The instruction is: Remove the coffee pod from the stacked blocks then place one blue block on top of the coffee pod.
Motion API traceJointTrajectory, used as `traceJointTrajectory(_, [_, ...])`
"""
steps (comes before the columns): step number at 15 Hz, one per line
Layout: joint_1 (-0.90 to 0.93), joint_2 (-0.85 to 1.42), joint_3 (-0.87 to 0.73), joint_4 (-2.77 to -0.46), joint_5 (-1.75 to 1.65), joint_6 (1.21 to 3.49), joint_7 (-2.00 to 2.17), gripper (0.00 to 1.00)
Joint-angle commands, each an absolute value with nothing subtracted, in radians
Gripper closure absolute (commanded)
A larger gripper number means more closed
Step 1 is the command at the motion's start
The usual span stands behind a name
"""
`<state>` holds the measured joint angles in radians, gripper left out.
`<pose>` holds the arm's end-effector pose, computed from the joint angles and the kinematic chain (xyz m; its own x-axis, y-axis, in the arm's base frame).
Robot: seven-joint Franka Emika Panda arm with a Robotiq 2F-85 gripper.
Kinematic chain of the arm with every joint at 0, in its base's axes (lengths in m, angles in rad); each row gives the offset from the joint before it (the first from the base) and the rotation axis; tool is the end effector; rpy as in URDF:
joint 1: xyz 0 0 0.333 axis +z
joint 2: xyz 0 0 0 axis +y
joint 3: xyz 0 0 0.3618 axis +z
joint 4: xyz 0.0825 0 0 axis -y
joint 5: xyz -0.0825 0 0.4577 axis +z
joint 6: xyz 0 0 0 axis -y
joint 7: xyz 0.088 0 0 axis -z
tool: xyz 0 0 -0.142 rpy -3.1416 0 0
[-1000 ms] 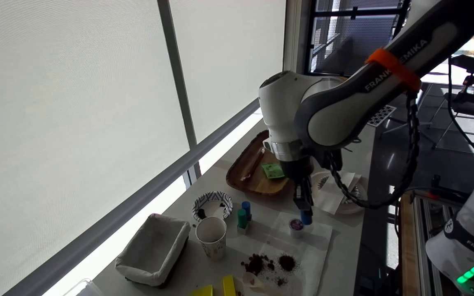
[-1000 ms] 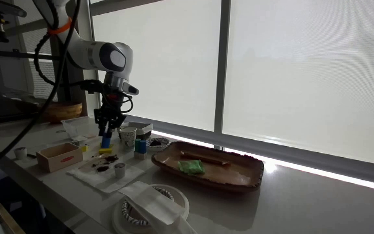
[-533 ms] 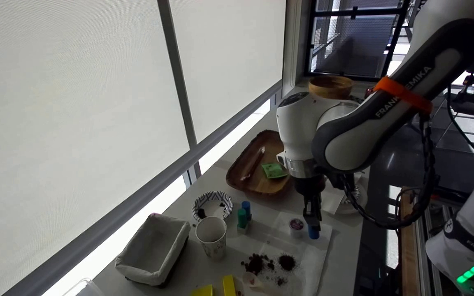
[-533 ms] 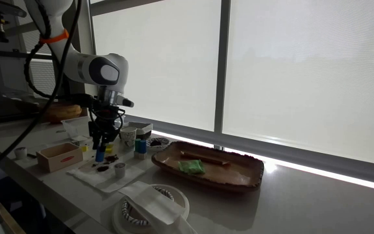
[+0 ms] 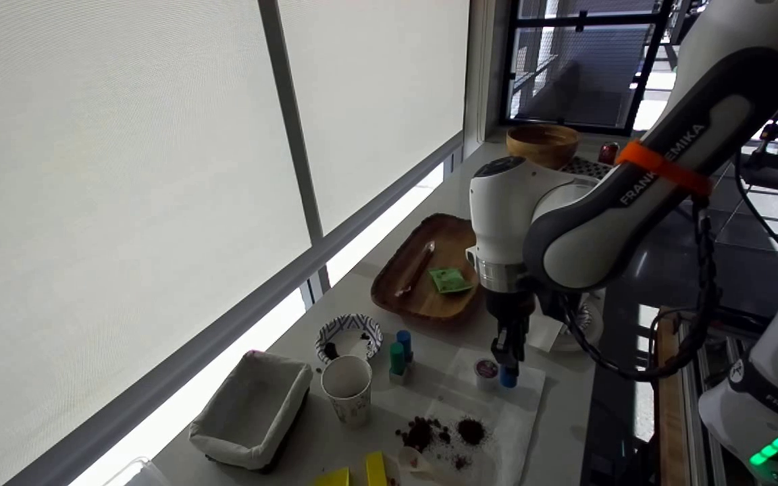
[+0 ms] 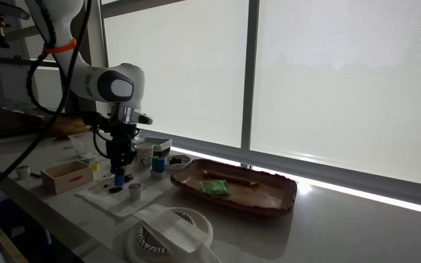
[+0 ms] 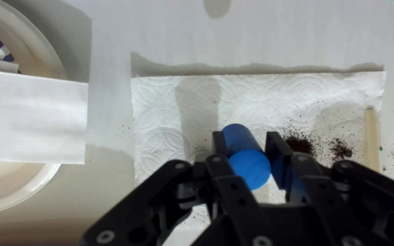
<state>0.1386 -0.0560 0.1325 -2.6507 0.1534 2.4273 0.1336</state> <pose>0.4173 0.1190 0.1961 0.9837 0.0164 -0.1789 0.0078 -0.9988 -0.0487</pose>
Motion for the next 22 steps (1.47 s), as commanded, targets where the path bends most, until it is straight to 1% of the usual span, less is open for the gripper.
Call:
traceJointTrajectory(1, [0.128, -0.081, 0.132, -2.679, 0.133, 2.475, 0.204, 0.92])
traceJointTrajectory(22, [0.105, -0.014, 0.119, -2.633, 0.097, 2.526, 0.270, 0.92])
